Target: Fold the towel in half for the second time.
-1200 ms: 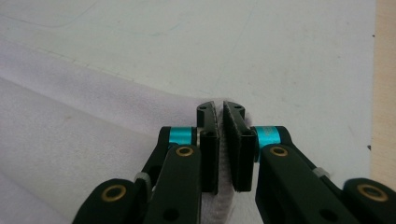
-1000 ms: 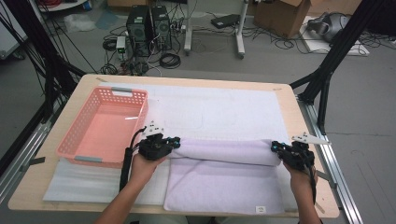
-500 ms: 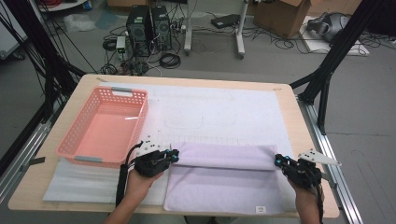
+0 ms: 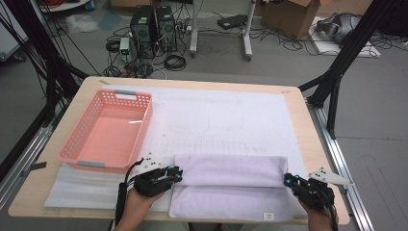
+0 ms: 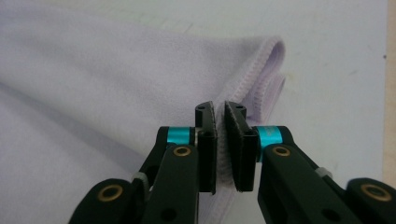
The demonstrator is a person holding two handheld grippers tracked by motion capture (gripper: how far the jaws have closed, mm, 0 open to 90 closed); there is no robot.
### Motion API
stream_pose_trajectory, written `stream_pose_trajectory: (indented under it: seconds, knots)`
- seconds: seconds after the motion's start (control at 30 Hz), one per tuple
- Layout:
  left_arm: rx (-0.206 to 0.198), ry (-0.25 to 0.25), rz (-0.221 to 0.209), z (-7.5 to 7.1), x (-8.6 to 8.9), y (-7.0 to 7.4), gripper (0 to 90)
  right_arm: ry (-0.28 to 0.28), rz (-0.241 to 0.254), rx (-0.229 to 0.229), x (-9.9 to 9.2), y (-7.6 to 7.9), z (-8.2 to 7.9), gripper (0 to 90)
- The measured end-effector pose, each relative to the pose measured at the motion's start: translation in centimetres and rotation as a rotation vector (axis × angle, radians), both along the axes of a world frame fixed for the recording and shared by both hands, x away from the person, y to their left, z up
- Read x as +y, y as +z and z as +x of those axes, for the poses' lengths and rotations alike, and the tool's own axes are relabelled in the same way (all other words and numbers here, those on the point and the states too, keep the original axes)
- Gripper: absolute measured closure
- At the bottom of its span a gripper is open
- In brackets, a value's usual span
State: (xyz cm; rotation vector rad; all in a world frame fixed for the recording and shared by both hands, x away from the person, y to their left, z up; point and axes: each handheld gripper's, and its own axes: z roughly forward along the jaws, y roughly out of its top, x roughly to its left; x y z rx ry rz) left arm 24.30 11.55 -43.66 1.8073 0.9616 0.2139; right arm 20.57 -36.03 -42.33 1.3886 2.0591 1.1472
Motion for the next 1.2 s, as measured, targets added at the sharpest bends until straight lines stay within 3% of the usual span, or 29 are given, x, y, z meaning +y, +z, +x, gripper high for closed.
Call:
stream_pose_trajectory:
  seconds: [0.07, 0.17, 0.3, 0.4, 0.5, 0.6, 0.67, 0.97, 1.2]
  knots:
    - [0.015, 0.038, -0.016, 0.0, 0.4, 0.1, 53.7, -0.008, 0.001, 0.004, -0.1, 0.0, -0.2, 69.2]
    - [0.020, 0.077, -0.030, 0.1, 1.0, 0.3, 49.2, -0.037, 0.048, -0.018, -0.5, 0.6, -0.4, 60.6]
    - [0.043, 0.099, -0.052, 1.1, 1.0, 0.4, 47.9, -0.066, 0.060, -0.048, -0.6, 1.4, 0.1, 57.7]
    - [0.083, 0.089, -0.035, 1.9, 0.4, 0.1, 48.8, -0.069, 0.040, -0.036, -0.1, 1.4, 1.4, 57.1]
    - [0.114, 0.074, -0.003, 2.1, -0.2, -0.2, 55.1, -0.080, 0.016, -0.008, 0.4, 0.9, 2.7, 62.7]
    - [0.085, 0.068, 0.043, 1.7, -0.5, -0.2, 78.2, -0.072, 0.001, 0.004, 0.7, 0.5, 3.2, 83.4]
    - [0.072, 0.059, 0.041, 1.4, -0.3, -0.1, 86.1, -0.061, -0.001, -0.001, 0.7, 0.4, 2.9, 86.1]
    - [0.047, 0.025, -0.015, -0.8, 1.1, 0.8, 84.4, -0.031, 0.043, -0.041, -0.5, 1.2, -0.3, 86.8]
    - [0.038, -0.001, -0.014, -2.8, 2.2, 0.7, 86.2, -0.009, 0.055, -0.028, -1.3, 1.0, -2.4, 86.8]
